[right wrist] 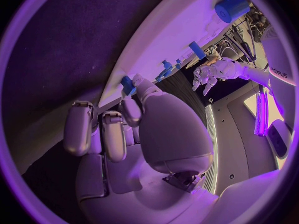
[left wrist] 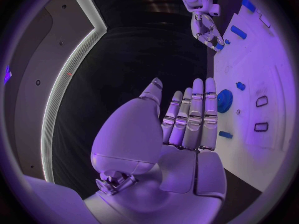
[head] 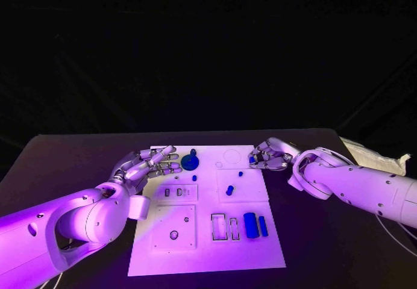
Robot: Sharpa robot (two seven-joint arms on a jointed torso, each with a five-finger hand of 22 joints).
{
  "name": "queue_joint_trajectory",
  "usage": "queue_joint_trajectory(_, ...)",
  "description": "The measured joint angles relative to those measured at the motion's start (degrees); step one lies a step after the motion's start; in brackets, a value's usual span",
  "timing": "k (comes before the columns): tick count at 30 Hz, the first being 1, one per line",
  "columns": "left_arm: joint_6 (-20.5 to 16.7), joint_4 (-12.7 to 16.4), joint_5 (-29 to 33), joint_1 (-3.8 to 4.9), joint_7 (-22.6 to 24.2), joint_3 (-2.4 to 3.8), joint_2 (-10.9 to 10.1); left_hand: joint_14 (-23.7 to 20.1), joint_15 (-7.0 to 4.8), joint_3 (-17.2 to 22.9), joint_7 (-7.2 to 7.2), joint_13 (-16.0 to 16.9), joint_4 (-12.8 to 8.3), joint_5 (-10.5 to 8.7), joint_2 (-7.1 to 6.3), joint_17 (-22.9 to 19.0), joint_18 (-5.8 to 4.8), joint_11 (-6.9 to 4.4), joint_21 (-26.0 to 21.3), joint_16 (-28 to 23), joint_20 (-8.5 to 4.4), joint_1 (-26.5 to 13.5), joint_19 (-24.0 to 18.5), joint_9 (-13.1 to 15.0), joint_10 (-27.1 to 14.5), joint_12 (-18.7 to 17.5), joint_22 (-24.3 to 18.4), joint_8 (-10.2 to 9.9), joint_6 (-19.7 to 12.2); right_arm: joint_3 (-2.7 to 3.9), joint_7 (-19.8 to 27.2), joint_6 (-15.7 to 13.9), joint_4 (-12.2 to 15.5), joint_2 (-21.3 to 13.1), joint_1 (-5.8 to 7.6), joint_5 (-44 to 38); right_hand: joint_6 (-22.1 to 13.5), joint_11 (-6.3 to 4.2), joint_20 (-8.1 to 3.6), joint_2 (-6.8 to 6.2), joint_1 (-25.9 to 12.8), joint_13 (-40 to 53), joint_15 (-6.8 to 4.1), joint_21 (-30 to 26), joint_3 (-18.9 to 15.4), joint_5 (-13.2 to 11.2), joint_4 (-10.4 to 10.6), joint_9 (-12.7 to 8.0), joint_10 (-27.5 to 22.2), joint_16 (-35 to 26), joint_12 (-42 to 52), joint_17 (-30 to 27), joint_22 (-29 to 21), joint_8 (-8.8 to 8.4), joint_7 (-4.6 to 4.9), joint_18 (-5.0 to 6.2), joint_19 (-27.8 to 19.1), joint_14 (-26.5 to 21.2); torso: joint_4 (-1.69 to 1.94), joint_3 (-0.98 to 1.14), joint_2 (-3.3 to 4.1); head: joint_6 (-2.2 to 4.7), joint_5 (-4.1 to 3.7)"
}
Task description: Assemble the parts on the task board
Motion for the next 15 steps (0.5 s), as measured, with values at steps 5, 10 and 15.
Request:
queue_joint_trajectory(5,0.0,0.0,0.0,0.0,0.0,0.0,0.0,0.0,0.0,0.0,0.0,0.0,0.0,0.0,0.0,0.0,0.0,0.0,0.0,0.0,0.0,0.0,0.0,0.0,0.0,0.0,0.0,0.0,0.0,0.0,0.0,0.0,-0.1,0.1,0.0,0.2,1.4,-0.34,-0.29,0.26,-0.2,0.7,-0.03,0.4,0.4,0.0,-0.3,0.2,0.7,0.3,0.9,0.0,0.6,0.49,-0.53,0.0,0.3,0.0,0.01,0.0,-0.02,-0.07,-0.07)
queue_joint_trajectory(10,0.0,0.0,0.0,0.0,-0.1,0.0,0.0,0.0,0.0,0.0,0.0,0.0,0.0,0.0,0.0,0.0,0.0,0.0,0.0,0.0,0.0,0.0,0.0,0.0,0.0,0.0,0.0,0.0,0.0,0.03,0.0,-0.3,-0.1,0.2,0.0,0.4,3.3,-1.04,-0.73,1.24,0.3,1.6,-0.86,0.8,1.9,-2.2,-1.3,0.5,1.5,0.5,1.8,0.0,1.3,1.36,-1.34,0.0,0.7,0.0,0.02,0.0,-0.02,-0.16,-0.07)
queue_joint_trajectory(15,0.0,0.0,0.0,0.0,-0.1,0.0,0.0,0.0,0.0,0.0,0.0,0.0,0.0,0.0,0.0,0.0,0.0,0.0,0.0,0.0,0.0,0.0,0.0,0.0,0.0,0.0,0.0,0.0,0.0,0.03,0.0,-0.8,-0.1,0.2,0.02,0.5,3.4,-1.04,-0.96,1.68,0.6,2.6,-1.22,0.8,2.9,-3.1,-2.0,0.6,1.5,0.7,2.7,0.0,1.6,2.05,-1.28,0.0,1.0,0.0,0.03,0.0,-0.02,-0.19,-0.07)
